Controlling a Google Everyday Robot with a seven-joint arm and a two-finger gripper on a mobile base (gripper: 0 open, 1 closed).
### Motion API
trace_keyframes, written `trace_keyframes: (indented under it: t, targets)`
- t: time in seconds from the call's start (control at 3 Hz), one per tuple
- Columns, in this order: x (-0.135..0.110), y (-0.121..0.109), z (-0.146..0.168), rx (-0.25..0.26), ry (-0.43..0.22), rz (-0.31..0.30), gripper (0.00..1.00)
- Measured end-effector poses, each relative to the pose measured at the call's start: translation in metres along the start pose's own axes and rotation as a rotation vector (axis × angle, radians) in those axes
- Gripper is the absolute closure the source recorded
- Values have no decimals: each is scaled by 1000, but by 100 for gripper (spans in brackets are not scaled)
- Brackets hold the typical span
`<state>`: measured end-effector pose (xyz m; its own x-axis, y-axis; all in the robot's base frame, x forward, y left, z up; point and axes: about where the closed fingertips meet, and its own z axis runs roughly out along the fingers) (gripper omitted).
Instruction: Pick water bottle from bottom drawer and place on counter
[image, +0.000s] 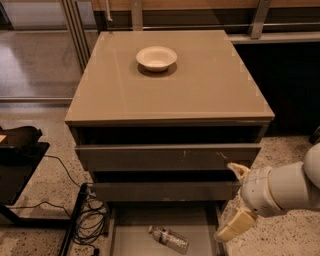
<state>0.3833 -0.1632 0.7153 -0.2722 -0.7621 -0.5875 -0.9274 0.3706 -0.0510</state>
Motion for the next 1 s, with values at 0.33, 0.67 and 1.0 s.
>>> trace_keyframes:
  t: [0.33,0.67,1.0]
  targets:
    - [9,8,49,25,-14,-4,0]
    - [22,6,109,31,39,39,0]
    - [22,6,108,31,39,39,0]
